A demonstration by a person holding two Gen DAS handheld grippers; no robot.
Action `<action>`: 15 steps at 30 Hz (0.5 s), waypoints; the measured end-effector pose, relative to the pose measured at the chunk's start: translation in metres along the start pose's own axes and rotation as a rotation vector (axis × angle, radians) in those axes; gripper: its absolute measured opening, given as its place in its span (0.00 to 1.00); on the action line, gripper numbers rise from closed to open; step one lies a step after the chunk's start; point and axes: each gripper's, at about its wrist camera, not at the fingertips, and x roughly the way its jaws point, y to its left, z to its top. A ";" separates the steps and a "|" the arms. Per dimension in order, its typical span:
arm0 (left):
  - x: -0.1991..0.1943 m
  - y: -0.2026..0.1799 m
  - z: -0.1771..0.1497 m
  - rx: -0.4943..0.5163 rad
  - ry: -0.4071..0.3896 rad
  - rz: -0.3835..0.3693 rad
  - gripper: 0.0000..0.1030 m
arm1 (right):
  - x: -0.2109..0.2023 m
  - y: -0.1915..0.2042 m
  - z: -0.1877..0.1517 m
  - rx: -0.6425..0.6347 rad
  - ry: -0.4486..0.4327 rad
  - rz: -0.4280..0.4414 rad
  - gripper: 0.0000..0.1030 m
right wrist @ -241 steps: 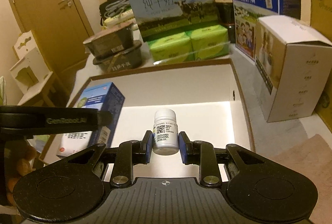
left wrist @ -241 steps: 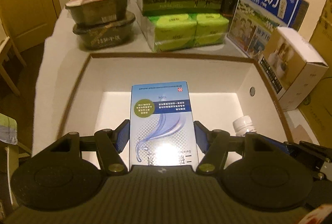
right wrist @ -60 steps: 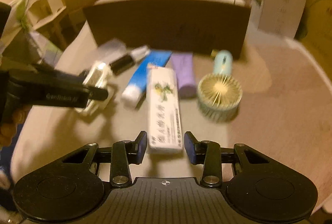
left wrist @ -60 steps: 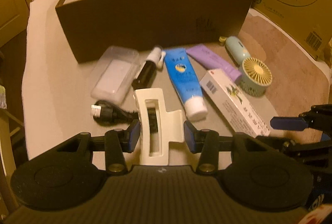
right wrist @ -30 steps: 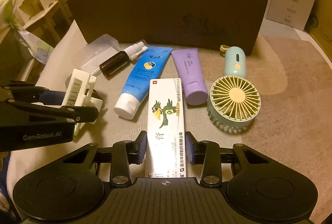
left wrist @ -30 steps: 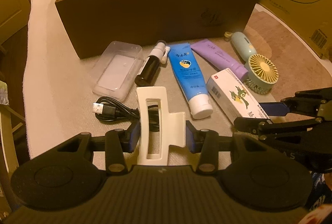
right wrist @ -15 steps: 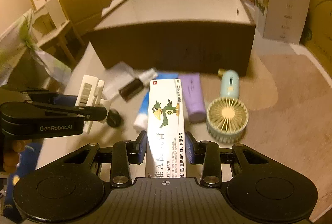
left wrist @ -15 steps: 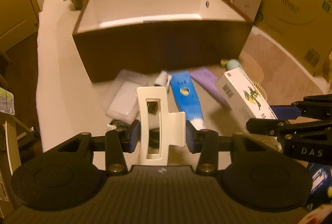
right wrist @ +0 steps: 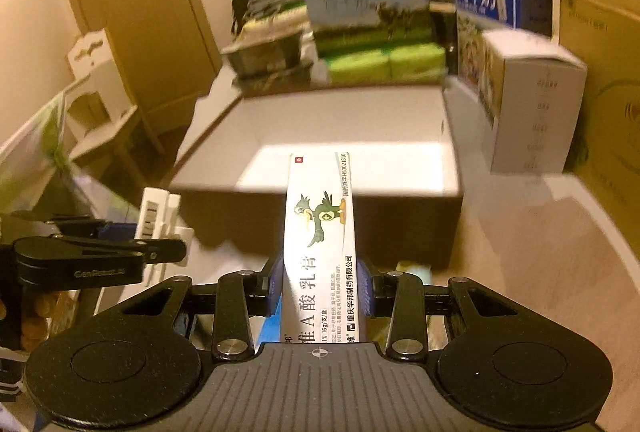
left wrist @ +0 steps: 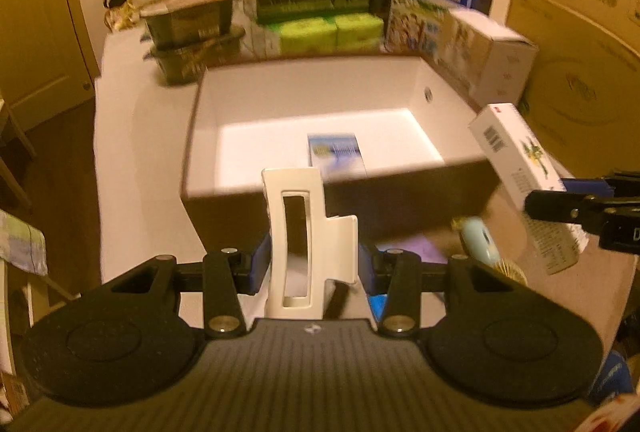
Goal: Organize rigid objects
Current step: 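Carry the hair clip and ointment box into the brown box and release them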
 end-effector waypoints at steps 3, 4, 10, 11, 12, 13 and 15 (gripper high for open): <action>0.004 0.004 0.017 -0.004 -0.021 0.008 0.40 | 0.003 -0.006 0.019 0.003 -0.028 -0.007 0.37; 0.006 0.005 0.023 -0.005 -0.026 0.011 0.40 | 0.004 -0.008 0.024 0.005 -0.037 -0.007 0.37; 0.019 0.009 0.053 -0.002 -0.057 0.021 0.40 | 0.019 -0.014 0.055 0.003 -0.069 -0.014 0.37; 0.023 0.011 0.059 -0.003 -0.057 0.023 0.40 | 0.023 -0.016 0.059 0.008 -0.069 -0.014 0.37; 0.027 0.013 0.064 -0.005 -0.057 0.025 0.40 | 0.028 -0.017 0.064 0.011 -0.071 -0.016 0.37; 0.031 0.014 0.069 -0.008 -0.055 0.029 0.40 | 0.032 -0.019 0.068 0.011 -0.072 -0.020 0.37; 0.040 0.018 0.079 -0.014 -0.054 0.030 0.40 | 0.040 -0.023 0.076 0.014 -0.073 -0.031 0.37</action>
